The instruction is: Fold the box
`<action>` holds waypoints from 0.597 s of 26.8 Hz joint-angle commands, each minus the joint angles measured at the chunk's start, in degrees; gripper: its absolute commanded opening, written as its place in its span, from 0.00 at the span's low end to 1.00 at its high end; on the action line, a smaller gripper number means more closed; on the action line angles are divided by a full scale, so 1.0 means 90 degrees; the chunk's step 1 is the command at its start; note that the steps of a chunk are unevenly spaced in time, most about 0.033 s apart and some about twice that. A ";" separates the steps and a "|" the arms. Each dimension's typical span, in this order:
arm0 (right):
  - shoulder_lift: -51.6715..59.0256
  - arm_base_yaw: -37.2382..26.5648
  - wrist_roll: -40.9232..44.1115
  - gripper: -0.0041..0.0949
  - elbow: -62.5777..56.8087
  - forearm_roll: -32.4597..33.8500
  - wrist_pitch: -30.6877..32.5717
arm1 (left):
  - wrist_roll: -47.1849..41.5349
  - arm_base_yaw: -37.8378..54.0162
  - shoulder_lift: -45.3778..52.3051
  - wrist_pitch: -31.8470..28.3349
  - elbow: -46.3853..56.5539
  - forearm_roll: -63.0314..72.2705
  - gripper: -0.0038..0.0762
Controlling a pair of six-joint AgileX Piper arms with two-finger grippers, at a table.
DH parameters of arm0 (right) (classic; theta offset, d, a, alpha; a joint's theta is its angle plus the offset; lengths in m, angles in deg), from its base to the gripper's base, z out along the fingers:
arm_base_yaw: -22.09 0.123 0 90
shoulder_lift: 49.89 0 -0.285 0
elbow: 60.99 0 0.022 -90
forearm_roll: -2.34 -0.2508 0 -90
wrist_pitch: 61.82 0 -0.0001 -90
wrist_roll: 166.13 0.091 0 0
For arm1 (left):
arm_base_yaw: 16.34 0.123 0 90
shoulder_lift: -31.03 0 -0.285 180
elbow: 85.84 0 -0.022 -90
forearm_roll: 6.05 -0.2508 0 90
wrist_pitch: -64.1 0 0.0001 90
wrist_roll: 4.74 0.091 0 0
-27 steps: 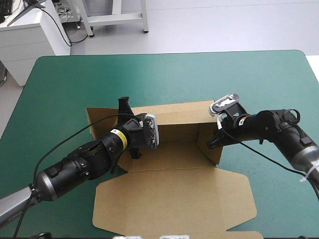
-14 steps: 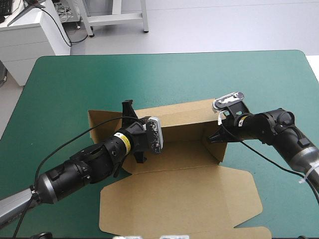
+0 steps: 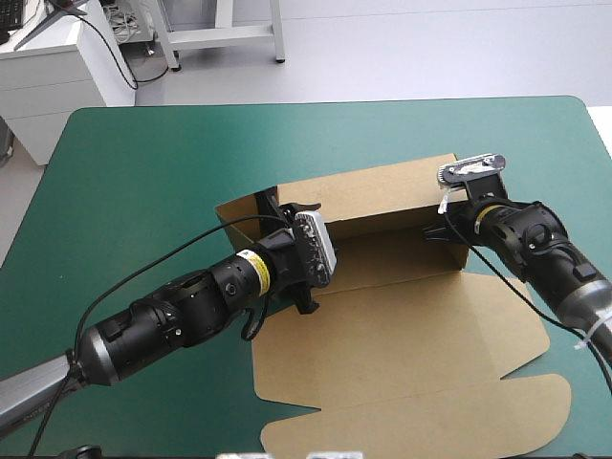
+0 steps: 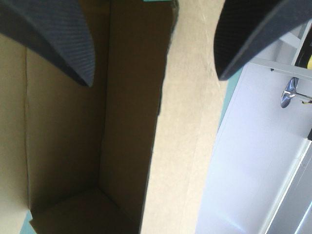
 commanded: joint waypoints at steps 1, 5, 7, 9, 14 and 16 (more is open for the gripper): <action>0.0179 -0.0040 0.0105 0.02 0.0242 0.0201 -0.0398 | -0.0098 -0.0240 0.0176 -0.0142 -0.0434 -0.0015 0.63; 0.0179 -0.0040 0.0105 0.02 0.0242 0.0189 -0.0370 | -0.0082 -0.0580 0.0176 0.0143 -0.0658 -0.0015 0.40; 0.0179 -0.0040 0.0105 0.02 0.0242 0.0175 -0.0370 | -0.0052 -0.0793 0.0176 0.0583 -0.0876 -0.0019 0.10; 0.0179 -0.0040 0.0105 0.02 0.0242 0.0160 -0.0382 | 0.0112 -0.0860 0.0176 0.1022 -0.1188 0.0052 0.08; 0.0179 -0.0040 0.0114 0.02 0.0242 0.0122 -0.0382 | 0.0791 -0.0821 0.0150 0.2091 -0.1879 0.0884 0.07; 0.0179 -0.0040 0.0114 0.02 0.0242 0.0122 -0.0382 | 0.1451 -0.0772 0.0119 0.2627 -0.2198 0.1435 0.07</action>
